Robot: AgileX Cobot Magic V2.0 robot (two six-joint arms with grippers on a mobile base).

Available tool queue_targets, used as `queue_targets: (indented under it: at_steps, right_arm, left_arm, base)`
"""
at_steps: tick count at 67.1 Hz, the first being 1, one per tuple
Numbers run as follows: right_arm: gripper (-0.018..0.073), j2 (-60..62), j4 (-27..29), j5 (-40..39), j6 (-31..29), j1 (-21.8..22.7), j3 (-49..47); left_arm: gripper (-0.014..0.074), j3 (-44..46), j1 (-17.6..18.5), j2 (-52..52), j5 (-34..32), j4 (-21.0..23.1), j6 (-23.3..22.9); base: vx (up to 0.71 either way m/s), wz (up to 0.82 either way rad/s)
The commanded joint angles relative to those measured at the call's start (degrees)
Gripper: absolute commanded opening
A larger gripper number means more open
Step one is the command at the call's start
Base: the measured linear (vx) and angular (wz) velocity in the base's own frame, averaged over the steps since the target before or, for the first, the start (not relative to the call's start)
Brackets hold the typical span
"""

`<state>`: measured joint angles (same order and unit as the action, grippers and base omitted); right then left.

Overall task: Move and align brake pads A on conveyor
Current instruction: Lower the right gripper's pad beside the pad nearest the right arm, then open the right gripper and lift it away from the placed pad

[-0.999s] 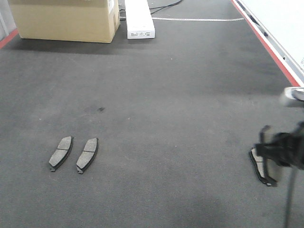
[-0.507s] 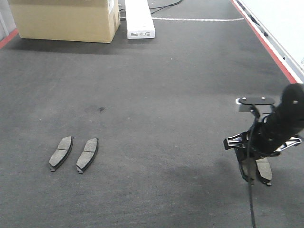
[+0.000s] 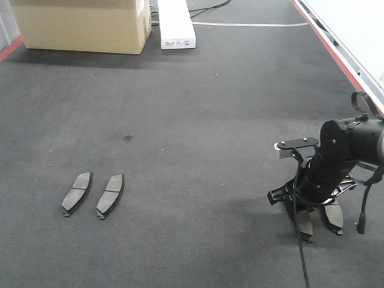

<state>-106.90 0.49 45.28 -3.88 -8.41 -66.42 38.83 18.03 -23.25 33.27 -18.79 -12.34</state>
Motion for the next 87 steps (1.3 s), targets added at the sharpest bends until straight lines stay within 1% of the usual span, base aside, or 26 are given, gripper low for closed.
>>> queue_targets:
  at_steps: [1, 14, 24, 35, 43, 49, 55, 72, 87]
  right_arm:
    - [-0.0004, 2.6, -0.5, -1.4, -0.3, 0.3, -1.6]
    - [0.002, 2.6, -0.5, -1.4, -0.3, 0.3, -1.6]
    - [0.0088, 2.6, -0.5, -1.2, -0.3, 0.3, -1.6]
    - [0.0218, 2.6, -0.5, -1.2, -0.3, 0.3, -1.6]
    - [0.0348, 2.6, -0.5, -0.9, -0.3, 0.3, -1.6]
    - [0.0417, 3.0, -0.5, -0.7, -0.3, 0.3, -1.6]
    - [0.0459, 4.0, -0.5, -1.0, -0.3, 0.3, -1.5]
    - [0.0466, 10.3, -0.5, -3.0, -0.3, 0.4, -1.5]
    - [0.0466, 19.6, -0.5, -4.8, -0.3, 0.4, -1.4]
  left_arm:
    - [-0.0006, 1.3, 0.1, -0.4, -3.9, -0.6, -0.1]
    - [-0.0006, 1.3, 0.1, -0.4, -3.9, -0.6, -0.1]
    - [-0.0006, 1.3, 0.1, -0.4, -3.9, -0.6, -0.1]
    - [-0.0006, 1.3, 0.1, -0.4, -3.9, -0.6, -0.1]
    - [-0.0006, 1.3, 0.1, -0.4, -3.9, -0.6, -0.1]
    - [-0.0006, 1.3, 0.1, -0.4, -3.9, -0.6, -0.1]
    - [-0.0006, 1.3, 0.1, -0.4, -3.9, -0.6, -0.1]
    - [-0.0006, 1.3, 0.1, -0.4, -3.9, -0.6, -0.1]
    - [-0.0006, 1.3, 0.1, -0.4, -3.9, -0.6, -0.1]
  base:
    - [0.0, 0.0]
    - [0.0, 0.0]
    - [0.0, 0.0]
    - [0.0, 0.0]
    - [0.0, 0.0]
    - [0.0, 0.0]
    - [0.0, 0.0]
    - [0.0, 0.0]
    - [0.0, 0.0]
